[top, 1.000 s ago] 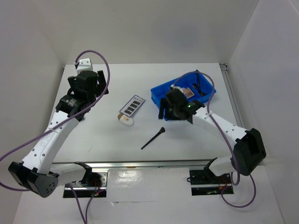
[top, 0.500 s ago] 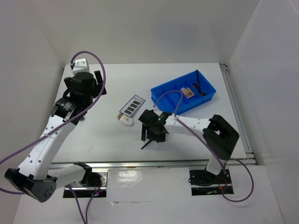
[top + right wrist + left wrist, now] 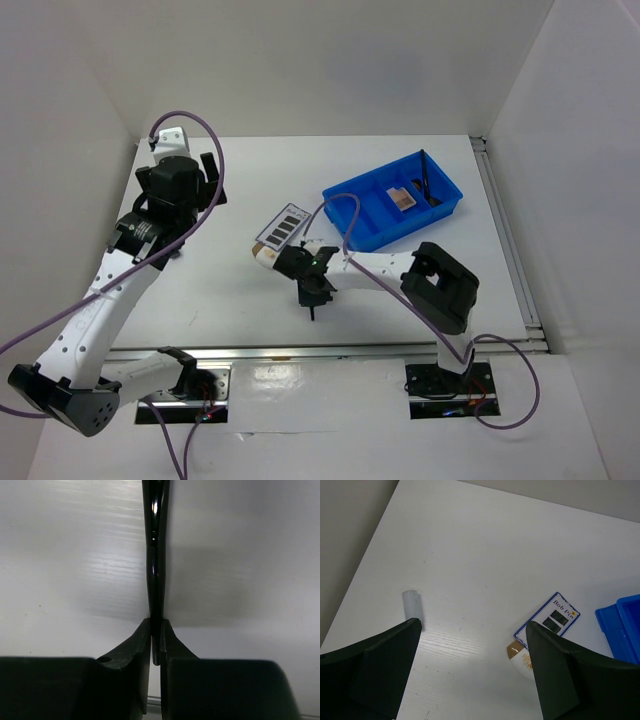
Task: Organize the makeup
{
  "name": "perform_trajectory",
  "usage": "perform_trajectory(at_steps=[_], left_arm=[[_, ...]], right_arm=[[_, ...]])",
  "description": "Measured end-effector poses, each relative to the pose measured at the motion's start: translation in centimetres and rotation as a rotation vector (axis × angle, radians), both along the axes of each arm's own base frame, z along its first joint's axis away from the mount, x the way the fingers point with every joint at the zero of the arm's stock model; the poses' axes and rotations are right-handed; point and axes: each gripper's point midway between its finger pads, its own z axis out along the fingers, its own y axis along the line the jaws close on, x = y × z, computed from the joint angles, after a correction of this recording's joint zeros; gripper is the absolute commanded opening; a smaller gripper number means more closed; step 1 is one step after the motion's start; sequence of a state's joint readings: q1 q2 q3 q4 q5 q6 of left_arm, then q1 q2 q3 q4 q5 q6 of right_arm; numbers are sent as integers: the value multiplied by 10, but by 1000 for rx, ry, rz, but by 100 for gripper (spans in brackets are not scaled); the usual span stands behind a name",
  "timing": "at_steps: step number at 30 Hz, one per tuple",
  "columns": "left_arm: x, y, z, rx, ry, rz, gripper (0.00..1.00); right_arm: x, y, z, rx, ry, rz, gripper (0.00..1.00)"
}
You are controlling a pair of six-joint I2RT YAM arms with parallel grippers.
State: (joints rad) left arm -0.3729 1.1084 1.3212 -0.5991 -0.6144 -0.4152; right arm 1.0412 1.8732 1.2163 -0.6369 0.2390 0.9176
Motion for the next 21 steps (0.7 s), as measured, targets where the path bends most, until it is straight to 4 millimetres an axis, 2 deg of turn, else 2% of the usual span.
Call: perform_trajectory(at_steps=[3, 6, 10, 12, 14, 16, 17, 18, 19, 21], left_arm=[[0, 0, 0, 0, 0, -1, 100], [0, 0, 0, 0, 0, 0, 100], [0, 0, 0, 0, 0, -1, 100], [0, 0, 0, 0, 0, 0, 100], [0, 0, 0, 0, 1, -1, 100], [0, -1, 0, -2, 1, -4, 100], [0, -1, 0, -2, 1, -5, 100], [0, -1, 0, -3, 1, -7, 100], [0, -2, -1, -4, 3, -10, 100], [1, -2, -1, -4, 4, -11, 100]], right_arm=[[5, 9, 3, -10, -28, 52, 1], [11, 16, 14, -22, -74, 120, 0], [39, 35, 57, -5, -232, 221, 0], [53, 32, 86, -12, -343, 274, 0], [75, 20, 120, -14, -475, 316, 0], [110, -9, 156, -18, -610, 295, 0], [135, -33, 174, -32, -683, 257, 2], [159, -58, 189, -55, -746, 204, 2], [186, -94, 204, -105, -804, 137, 2], [228, -157, 224, -202, -880, 14, 2]])
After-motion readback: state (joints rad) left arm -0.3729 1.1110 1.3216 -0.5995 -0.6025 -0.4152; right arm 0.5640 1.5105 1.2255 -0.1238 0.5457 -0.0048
